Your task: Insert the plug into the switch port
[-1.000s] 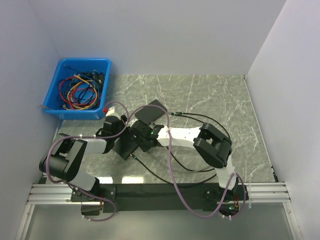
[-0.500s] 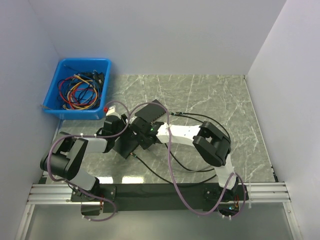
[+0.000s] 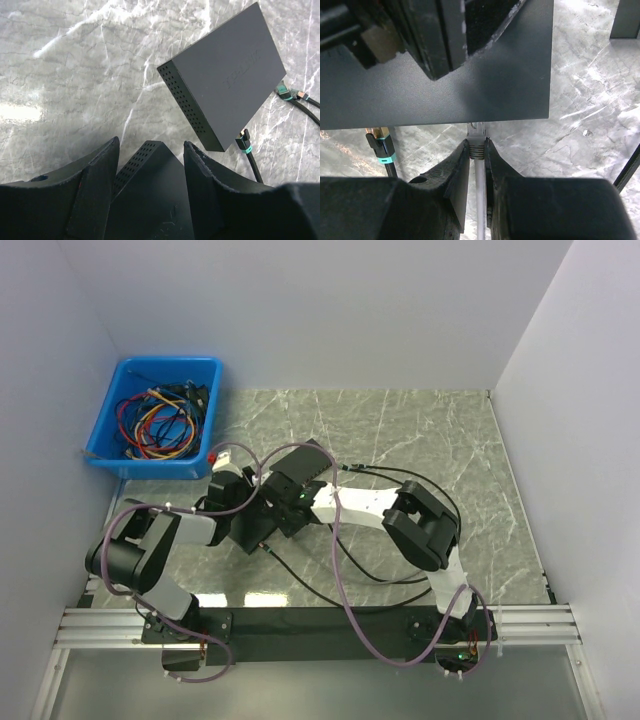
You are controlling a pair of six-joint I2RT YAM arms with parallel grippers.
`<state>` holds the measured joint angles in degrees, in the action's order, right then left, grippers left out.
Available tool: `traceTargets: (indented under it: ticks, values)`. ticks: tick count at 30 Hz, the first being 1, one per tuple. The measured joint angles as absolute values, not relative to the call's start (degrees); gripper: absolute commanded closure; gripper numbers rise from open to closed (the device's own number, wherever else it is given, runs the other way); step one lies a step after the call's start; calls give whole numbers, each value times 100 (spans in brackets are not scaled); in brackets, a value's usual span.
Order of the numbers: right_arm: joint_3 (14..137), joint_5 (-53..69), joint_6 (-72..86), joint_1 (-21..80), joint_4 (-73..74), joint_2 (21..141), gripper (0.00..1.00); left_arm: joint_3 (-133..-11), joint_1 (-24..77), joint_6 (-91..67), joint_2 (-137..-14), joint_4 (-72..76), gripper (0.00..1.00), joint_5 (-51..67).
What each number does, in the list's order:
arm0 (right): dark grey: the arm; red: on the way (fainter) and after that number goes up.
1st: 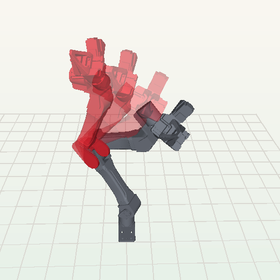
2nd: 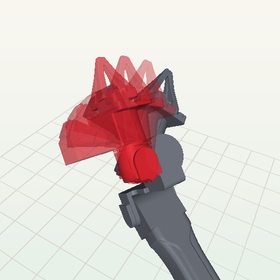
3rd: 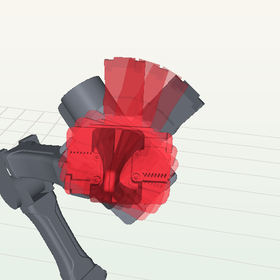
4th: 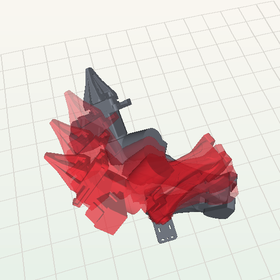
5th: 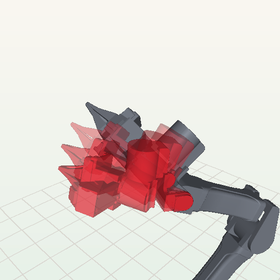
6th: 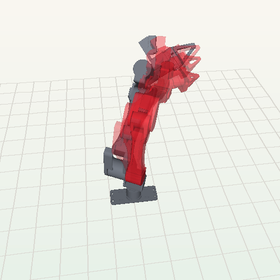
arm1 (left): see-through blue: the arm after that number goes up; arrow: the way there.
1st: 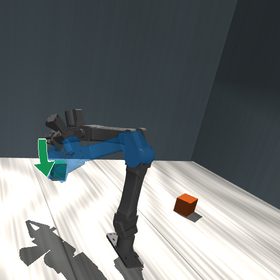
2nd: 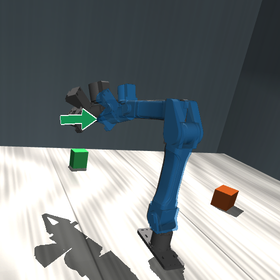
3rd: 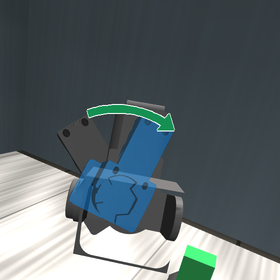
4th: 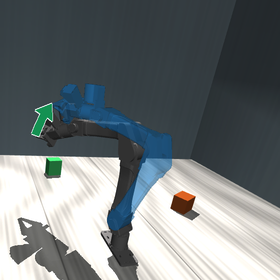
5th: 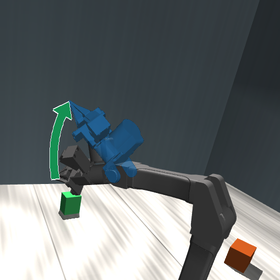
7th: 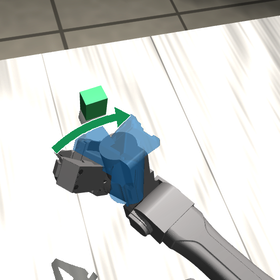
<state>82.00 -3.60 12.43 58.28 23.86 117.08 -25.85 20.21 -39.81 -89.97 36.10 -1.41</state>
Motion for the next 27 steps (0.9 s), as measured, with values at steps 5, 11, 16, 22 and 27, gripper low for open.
traceTargets:
  ticks: [5, 11, 16, 22, 27]
  values:
    - [8261, -320, 1251, 5804, 2460, 11716, 100, -2458, 2067, -3981, -9028, 3922, 42, -228]
    - [8261, -211, 1293, 5758, 2451, 11716, 100, -2335, 2187, -3986, -9089, 4318, 43, -401]
    - [8134, -178, 1411, 5736, 2276, 11681, 100, -2150, 2239, -4003, -9098, 4751, 44, -454]
    - [7679, -220, 1474, 5732, 1544, 11465, 100, -1946, 2373, -4125, -9072, 5323, 45, -475]
    - [7673, -451, 1446, 5721, 947, 11465, 100, -1909, 2405, -4397, -9174, 5531, 45, -320]
